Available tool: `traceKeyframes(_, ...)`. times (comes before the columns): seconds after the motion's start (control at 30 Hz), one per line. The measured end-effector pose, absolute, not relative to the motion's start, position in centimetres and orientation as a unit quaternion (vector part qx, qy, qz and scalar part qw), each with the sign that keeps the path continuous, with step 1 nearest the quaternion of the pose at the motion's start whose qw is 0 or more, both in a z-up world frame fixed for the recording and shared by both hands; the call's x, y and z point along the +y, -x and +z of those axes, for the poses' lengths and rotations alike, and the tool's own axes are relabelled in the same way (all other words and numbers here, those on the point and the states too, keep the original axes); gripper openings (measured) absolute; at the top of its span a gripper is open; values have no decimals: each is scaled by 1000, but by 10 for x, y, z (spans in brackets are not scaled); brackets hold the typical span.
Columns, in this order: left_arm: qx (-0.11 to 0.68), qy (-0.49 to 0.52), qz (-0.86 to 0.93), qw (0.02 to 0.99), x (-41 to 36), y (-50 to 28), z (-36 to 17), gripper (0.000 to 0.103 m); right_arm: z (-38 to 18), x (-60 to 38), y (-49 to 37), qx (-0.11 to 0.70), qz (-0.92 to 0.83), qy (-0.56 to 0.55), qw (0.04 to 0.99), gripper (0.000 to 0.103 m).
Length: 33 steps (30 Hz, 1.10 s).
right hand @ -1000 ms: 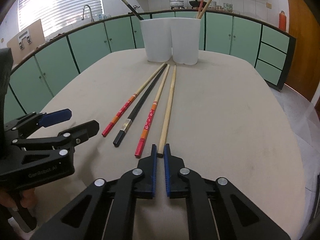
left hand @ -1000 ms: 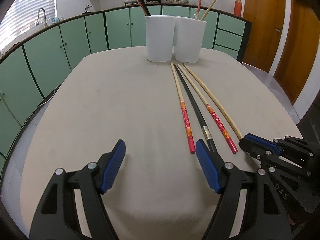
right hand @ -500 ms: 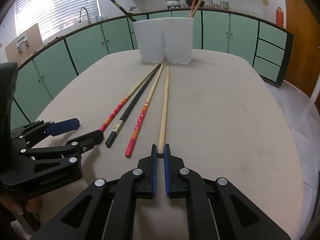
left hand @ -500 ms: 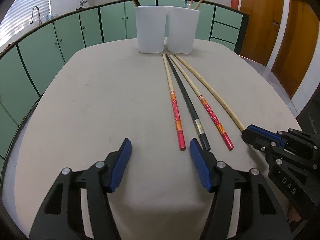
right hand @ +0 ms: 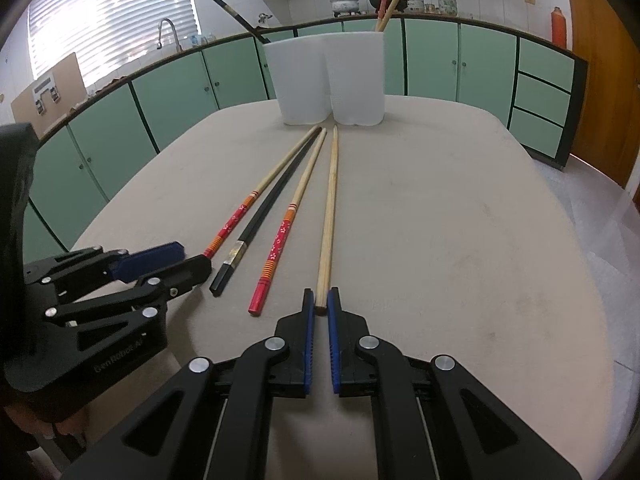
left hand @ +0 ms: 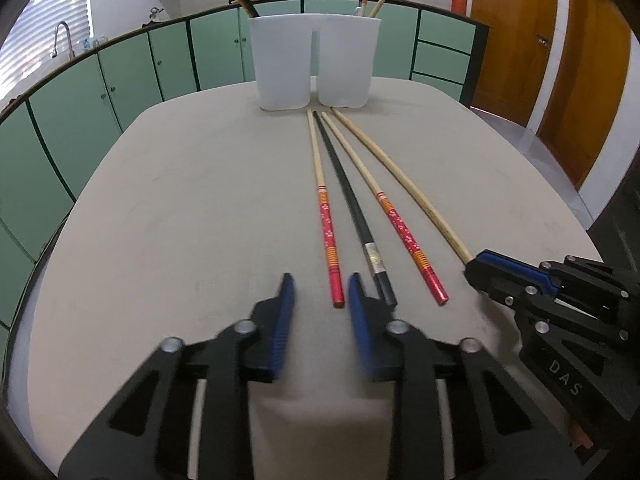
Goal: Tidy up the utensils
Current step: 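Close left gripper on red-patterned chopstick while right gripper grasps plain wooden chopstick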
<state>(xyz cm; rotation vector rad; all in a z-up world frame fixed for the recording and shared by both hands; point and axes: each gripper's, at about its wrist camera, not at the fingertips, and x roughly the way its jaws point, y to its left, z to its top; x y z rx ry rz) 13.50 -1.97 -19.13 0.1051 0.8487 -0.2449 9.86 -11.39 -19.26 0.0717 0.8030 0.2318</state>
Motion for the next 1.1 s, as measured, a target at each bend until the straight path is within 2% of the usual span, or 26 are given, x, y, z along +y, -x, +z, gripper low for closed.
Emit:
traceKeyframes(0.03,412,-49,-121,902,-20,-135,-191,7,-193,-114,-99,390,113,-37,913,7)
traceKeyframes(0.07,412,-48,-122,902,-20,-135,-191,6,-193,-115,-99,390,114,-39,913,7)
traceKeyframes(0.57,372,-54,-109,920,-11,-130,-155,5,-177,-125,-96,378,110,-42,918,7)
traceKeyframes(1.1,292,-38,-110,949,-3,-124,-84,5,-109,-149,-85,302,101,-44,947,7)
